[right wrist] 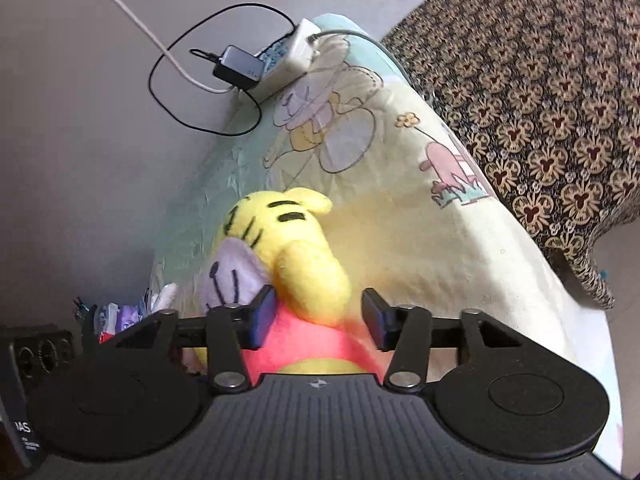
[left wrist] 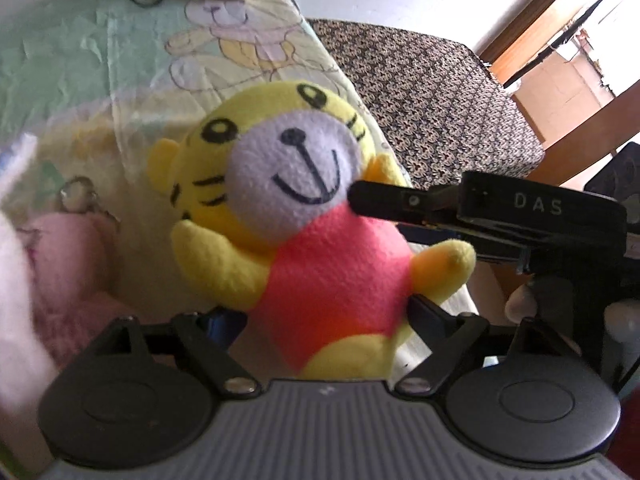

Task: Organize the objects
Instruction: 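Grasp the yellow-and-red tiger plush with the right gripper and lift, then carry the tiger plush with the right gripper and lower it into the red box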

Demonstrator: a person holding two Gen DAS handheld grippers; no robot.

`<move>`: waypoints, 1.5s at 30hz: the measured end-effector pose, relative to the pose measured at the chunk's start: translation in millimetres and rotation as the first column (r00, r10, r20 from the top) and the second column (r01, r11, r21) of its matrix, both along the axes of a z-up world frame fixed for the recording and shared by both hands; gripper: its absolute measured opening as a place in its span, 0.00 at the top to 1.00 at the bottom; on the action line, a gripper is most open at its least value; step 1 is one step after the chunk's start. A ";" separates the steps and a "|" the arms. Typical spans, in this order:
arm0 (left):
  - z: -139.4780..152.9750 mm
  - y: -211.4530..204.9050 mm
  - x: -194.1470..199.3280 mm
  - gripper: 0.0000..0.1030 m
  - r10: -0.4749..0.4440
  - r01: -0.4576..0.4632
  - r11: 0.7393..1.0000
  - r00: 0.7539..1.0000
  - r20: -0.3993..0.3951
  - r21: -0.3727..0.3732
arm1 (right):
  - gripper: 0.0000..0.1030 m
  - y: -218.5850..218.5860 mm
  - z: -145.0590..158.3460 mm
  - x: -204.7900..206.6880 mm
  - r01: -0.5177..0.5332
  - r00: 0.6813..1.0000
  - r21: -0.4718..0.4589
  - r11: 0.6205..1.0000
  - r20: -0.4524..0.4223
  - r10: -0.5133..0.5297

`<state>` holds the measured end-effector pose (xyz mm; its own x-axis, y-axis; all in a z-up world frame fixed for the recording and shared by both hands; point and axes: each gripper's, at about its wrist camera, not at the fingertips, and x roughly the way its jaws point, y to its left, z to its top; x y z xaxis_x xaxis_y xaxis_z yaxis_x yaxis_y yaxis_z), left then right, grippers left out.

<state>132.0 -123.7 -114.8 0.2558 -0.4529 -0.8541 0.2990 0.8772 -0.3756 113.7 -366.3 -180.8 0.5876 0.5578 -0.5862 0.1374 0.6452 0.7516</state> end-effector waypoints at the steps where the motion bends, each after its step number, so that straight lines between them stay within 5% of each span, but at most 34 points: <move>1: -2.1 0.4 2.3 0.13 0.003 -0.003 1.000 1.000 -0.013 -0.014 | 0.45 -1.1 -2.7 0.4 0.003 1.000 0.015 1.000 -0.006 -0.003; 5: -5.1 0.7 5.1 0.15 -0.007 0.006 0.999 1.000 -0.023 -0.045 | 0.65 -8.6 -10.9 -3.0 0.018 1.000 0.134 0.991 -0.027 -0.014; 11: 2.5 -4.0 -3.1 0.23 -0.059 0.059 0.998 0.998 0.004 -0.031 | 0.72 -9.8 -1.4 -14.7 0.038 0.999 0.146 0.989 -0.019 -0.035; 31: 61.8 -4.6 -95.5 0.26 -0.221 0.196 0.972 0.952 0.213 0.132 | 0.73 15.7 58.2 -92.7 -0.004 0.994 0.102 0.995 0.105 -0.007; 45: 96.1 45.3 -155.3 0.26 -0.140 0.084 0.981 0.930 0.339 0.174 | 0.72 70.9 87.3 -107.9 -0.139 0.970 0.101 0.985 0.212 0.115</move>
<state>-23.3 -78.4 -18.6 0.5045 -0.3663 -0.7818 0.4860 0.8689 -0.0935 5.8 -295.4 -93.5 0.6086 0.6920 -0.3883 -0.1047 0.5552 0.8251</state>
